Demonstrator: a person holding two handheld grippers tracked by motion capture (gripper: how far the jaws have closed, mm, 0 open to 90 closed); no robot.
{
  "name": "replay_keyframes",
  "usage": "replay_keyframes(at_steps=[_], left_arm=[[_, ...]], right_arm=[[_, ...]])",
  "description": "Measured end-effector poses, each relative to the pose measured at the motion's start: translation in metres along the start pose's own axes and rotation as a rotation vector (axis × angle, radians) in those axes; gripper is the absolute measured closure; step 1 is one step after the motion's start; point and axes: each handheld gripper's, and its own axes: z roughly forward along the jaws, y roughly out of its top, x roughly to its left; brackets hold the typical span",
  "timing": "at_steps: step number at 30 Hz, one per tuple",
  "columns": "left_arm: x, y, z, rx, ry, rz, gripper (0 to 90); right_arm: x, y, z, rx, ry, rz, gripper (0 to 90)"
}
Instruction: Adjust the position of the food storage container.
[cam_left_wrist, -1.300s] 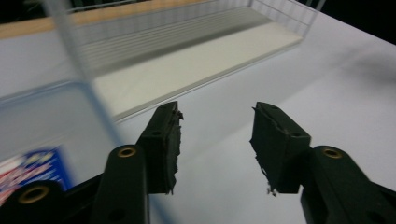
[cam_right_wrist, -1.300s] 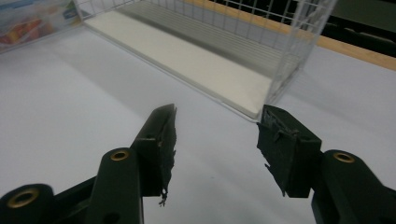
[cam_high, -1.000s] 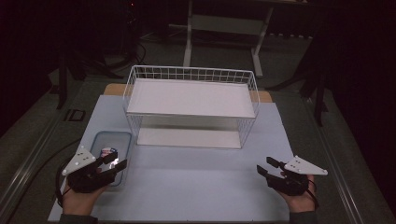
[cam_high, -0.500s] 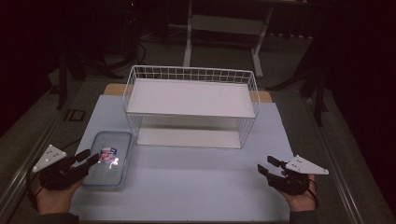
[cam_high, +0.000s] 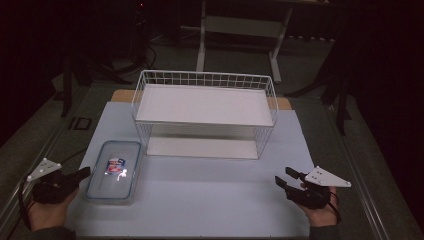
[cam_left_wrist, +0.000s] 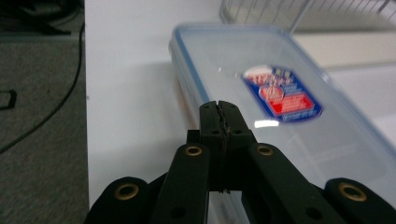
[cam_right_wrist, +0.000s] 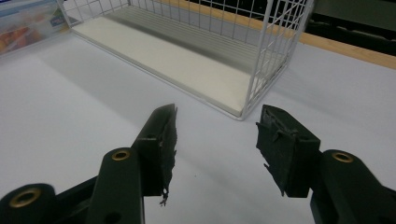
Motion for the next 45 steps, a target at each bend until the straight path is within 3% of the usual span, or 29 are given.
replay_keyframes(at_steps=[11, 13, 17, 33, 39, 45], left_arm=[[0.005, -0.023, -0.009, 0.077, -0.021, 0.027, 89.6], [0.005, -0.026, -0.011, 0.073, -0.044, 0.027, 89.6], [0.0, -0.025, -0.012, 0.092, -0.104, 0.069, 89.7], [-0.057, -0.015, -0.004, 0.156, -0.328, 0.263, 89.6], [-0.08, -0.012, 0.003, 0.165, -0.4, 0.32, 89.6], [-0.105, -0.006, 0.016, 0.186, -0.443, 0.386, 89.5]], right_arm=[[0.0, 0.001, 0.0, -0.008, 0.008, 0.005, 47.1], [0.001, 0.001, 0.001, -0.006, 0.009, 0.003, 47.2], [0.003, 0.003, 0.004, -0.002, 0.015, -0.004, 47.2], [0.005, 0.003, 0.007, -0.001, 0.022, -0.007, 47.2], [0.006, 0.004, 0.008, 0.002, 0.022, -0.012, 47.3], [0.008, 0.005, 0.01, 0.002, 0.027, -0.017, 47.6]])
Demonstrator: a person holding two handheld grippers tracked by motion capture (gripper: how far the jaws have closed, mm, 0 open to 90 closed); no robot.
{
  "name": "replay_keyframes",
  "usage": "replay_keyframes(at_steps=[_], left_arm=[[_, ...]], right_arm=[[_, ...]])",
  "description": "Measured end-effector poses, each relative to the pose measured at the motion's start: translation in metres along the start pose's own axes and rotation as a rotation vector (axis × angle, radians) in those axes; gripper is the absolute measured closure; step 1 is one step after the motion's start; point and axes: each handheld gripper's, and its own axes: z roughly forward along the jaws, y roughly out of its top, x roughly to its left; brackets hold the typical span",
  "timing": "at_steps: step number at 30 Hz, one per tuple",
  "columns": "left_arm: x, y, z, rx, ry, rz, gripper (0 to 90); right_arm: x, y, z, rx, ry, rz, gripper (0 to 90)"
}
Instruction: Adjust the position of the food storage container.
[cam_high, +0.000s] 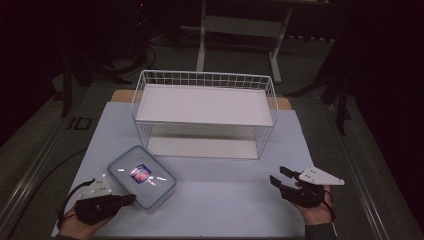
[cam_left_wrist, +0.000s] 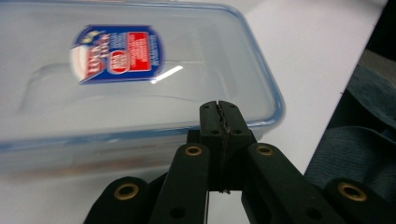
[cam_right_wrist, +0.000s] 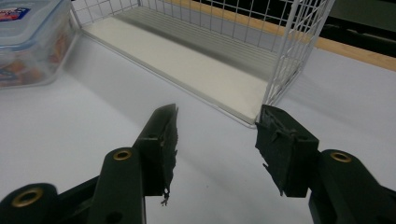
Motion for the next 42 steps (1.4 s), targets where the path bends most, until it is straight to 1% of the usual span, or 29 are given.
replay_keyframes(at_steps=[4, 8, 9, 11, 12, 13, 15, 16, 17, 18, 19, 21, 23, 24, 25, 27, 28, 30, 32, 34, 36, 38, 40, 42], left_arm=[[-0.004, 0.006, 0.008, 0.005, -0.011, 0.027, 89.6], [-0.01, 0.013, 0.018, -0.003, -0.02, 0.047, 89.6], [-0.011, 0.015, 0.022, 0.0, -0.031, 0.052, 89.6], [-0.016, 0.02, 0.03, 0.0, -0.057, 0.073, 89.6], [-0.019, 0.023, 0.034, 0.004, -0.062, 0.084, 89.6], [-0.022, 0.026, 0.038, 0.011, -0.063, 0.104, 89.6], [-0.024, 0.031, 0.041, 0.012, -0.069, 0.11, 89.6], [-0.023, 0.033, 0.042, 0.001, -0.073, 0.108, 89.6], [-0.022, 0.034, 0.041, -0.006, -0.047, 0.108, 89.6], [-0.02, 0.036, 0.041, 0.0, -0.024, 0.107, 89.6], [-0.016, 0.037, 0.039, -0.005, -0.007, 0.102, 89.5], [-0.007, 0.039, 0.033, -0.024, 0.044, 0.084, 89.6], [0.006, 0.041, 0.025, -0.056, 0.089, 0.062, 89.6], [0.012, 0.041, 0.021, -0.071, 0.122, 0.048, 89.6], [0.02, 0.04, 0.017, -0.074, 0.152, 0.039, 89.6], [0.036, 0.037, 0.012, -0.096, 0.198, -0.006, 89.6], [0.043, 0.036, 0.009, -0.099, 0.223, -0.026, 89.6], [0.054, 0.032, 0.005, -0.107, 0.275, -0.052, 89.6], [0.064, 0.029, 0.004, -0.099, 0.324, -0.074, 89.7], [0.071, 0.025, 0.003, -0.079, 0.355, -0.087, 89.6], [0.077, 0.023, 0.003, -0.068, 0.368, -0.101, 89.6], [0.08, 0.019, 0.003, -0.073, 0.371, -0.122, 89.6], [0.084, 0.013, 0.005, -0.061, 0.373, -0.14, 89.6], [0.087, 0.006, 0.008, -0.03, 0.38, -0.161, 89.6]], right_arm=[[0.0, 0.0, 0.001, -0.001, 0.001, -0.001, 47.8], [0.0, 0.0, 0.001, 0.0, 0.003, 0.002, 47.8], [0.001, 0.0, 0.002, 0.0, 0.002, 0.001, 47.8], [0.001, 0.001, 0.002, -0.001, 0.003, -0.002, 47.9], [0.001, 0.001, 0.002, 0.0, 0.003, -0.003, 48.0], [0.002, 0.001, 0.003, 0.0, 0.004, -0.004, 48.0], [0.002, 0.001, 0.002, -0.002, 0.004, -0.003, 48.0], [0.002, 0.001, 0.002, -0.002, 0.004, -0.003, 48.0], [0.002, 0.001, 0.002, -0.003, 0.003, -0.003, 48.0], [0.001, 0.001, 0.001, -0.005, 0.003, 0.0, 48.0], [0.001, 0.001, 0.001, -0.006, 0.002, -0.002, 48.0], [0.0, 0.0, -0.001, -0.008, -0.001, 0.004, 48.0], [-0.001, 0.0, -0.002, -0.012, -0.003, 0.008, 48.1], [-0.001, 0.0, -0.002, -0.013, -0.003, 0.009, 48.1], [-0.001, 0.0, -0.002, -0.013, -0.003, 0.01, 48.0], [-0.001, 0.0, -0.002, -0.011, -0.003, 0.009, 48.1], [-0.001, 0.0, -0.002, -0.012, -0.003, 0.005, 48.1], [0.0, 0.0, -0.002, -0.011, -0.006, 0.004, 48.2], [0.0, 0.0, -0.002, -0.013, -0.007, 0.006, 48.2], [0.0, 0.0, -0.002, -0.014, -0.009, 0.006, 48.2], [0.0, 0.0, -0.003, -0.015, -0.01, 0.009, 48.2], [-0.001, 0.0, -0.003, -0.016, -0.01, 0.011, 48.2], [-0.001, 0.0, -0.004, -0.018, -0.01, 0.013, 48.2], [-0.001, 0.0, -0.004, -0.017, -0.009, 0.012, 48.2]])
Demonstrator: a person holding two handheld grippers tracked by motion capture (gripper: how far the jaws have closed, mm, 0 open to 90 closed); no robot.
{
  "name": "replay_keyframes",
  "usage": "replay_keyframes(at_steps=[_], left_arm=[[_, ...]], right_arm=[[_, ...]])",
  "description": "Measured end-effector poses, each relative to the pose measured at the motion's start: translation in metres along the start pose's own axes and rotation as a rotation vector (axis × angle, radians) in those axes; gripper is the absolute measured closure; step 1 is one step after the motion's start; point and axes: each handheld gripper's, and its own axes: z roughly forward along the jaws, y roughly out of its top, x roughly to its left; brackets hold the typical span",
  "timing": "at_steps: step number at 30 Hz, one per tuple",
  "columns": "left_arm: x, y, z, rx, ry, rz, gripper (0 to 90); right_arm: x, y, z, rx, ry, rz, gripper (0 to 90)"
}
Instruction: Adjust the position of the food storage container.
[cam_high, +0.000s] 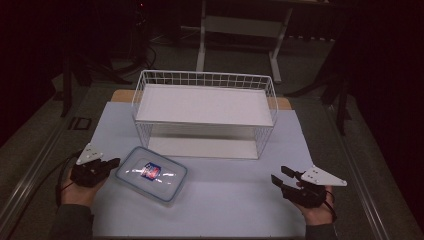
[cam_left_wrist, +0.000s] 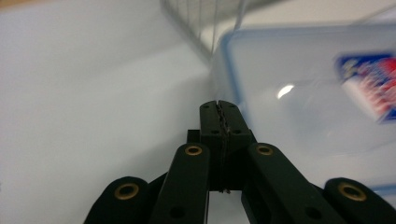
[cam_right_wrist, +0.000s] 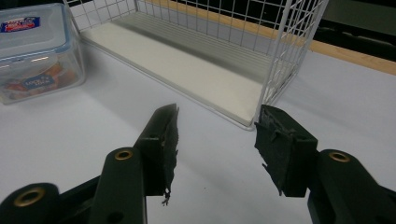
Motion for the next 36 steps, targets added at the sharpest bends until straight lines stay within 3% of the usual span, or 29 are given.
replay_keyframes(at_steps=[3, 9, 14, 25, 36], left_arm=[[0.005, -0.007, 0.0, 0.002, -0.031, -0.041, 89.7], [-0.004, -0.006, 0.0, 0.015, -0.052, -0.014, 89.7], [-0.026, -0.002, 0.002, 0.034, -0.082, 0.036, 89.7], [-0.09, 0.005, 0.008, 0.059, -0.234, 0.159, 89.6], [-0.124, 0.012, 0.011, 0.019, -0.347, 0.183, 89.4]], right_arm=[[0.001, 0.0, 0.0, -0.001, 0.002, -0.001, 48.5], [0.002, 0.001, 0.001, 0.003, 0.007, -0.009, 48.5], [0.003, 0.001, 0.002, 0.004, 0.01, -0.014, 48.5], [0.004, 0.001, 0.003, 0.009, 0.019, -0.006, 48.2], [0.009, 0.003, 0.009, 0.012, 0.061, 0.011, 47.2]])
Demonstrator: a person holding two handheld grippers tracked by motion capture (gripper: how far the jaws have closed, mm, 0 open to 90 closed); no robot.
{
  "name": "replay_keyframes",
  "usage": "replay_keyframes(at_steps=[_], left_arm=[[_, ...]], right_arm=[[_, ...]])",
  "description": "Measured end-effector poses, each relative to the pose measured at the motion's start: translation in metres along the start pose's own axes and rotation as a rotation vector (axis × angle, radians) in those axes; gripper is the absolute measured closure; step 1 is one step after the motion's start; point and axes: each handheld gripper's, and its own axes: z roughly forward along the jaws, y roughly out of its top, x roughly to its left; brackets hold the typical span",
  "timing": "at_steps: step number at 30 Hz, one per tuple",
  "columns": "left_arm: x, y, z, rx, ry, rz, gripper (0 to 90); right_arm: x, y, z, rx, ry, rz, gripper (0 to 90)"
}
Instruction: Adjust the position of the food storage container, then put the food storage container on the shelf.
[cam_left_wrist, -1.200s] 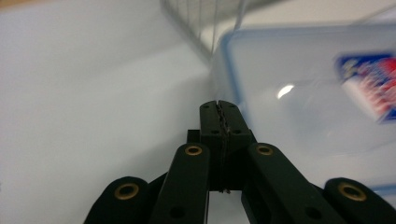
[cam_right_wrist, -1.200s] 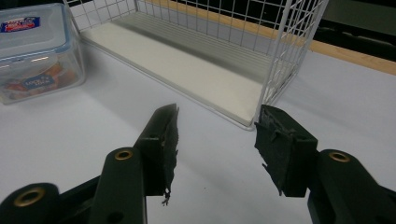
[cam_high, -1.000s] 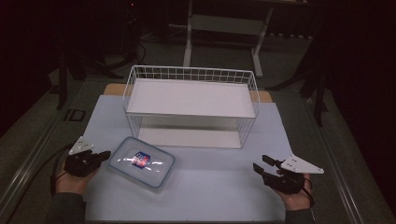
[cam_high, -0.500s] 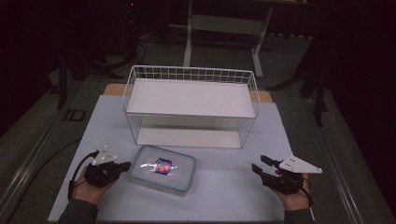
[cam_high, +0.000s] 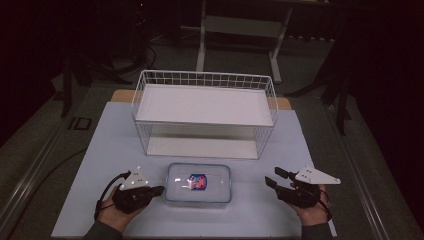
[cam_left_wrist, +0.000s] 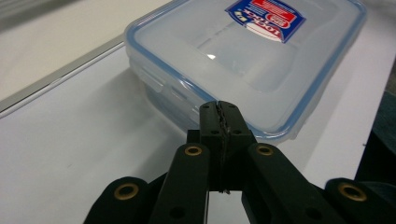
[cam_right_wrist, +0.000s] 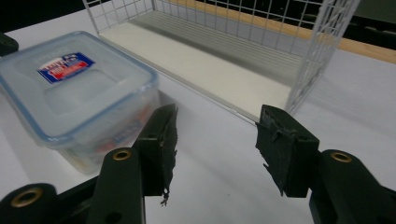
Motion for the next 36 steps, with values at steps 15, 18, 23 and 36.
replay_keyframes(at_steps=[15, 18, 23, 36], left_arm=[[0.002, 0.003, -0.004, -0.075, -0.014, -0.035, 65.0], [0.004, 0.006, -0.004, -0.094, 0.0, -0.065, 60.0], [0.006, 0.01, 0.0, -0.11, 0.003, -0.111, 51.3], [0.011, 0.015, 0.023, -0.062, -0.042, -0.206, 43.1]], right_arm=[[0.009, 0.005, 0.011, 0.007, 0.054, 0.035, 46.9], [0.011, 0.006, 0.017, 0.02, 0.084, 0.071, 49.1], [0.018, 0.01, 0.03, 0.047, 0.122, 0.095, 49.2], [0.031, 0.015, 0.064, 0.111, 0.237, 0.212, 48.1]])
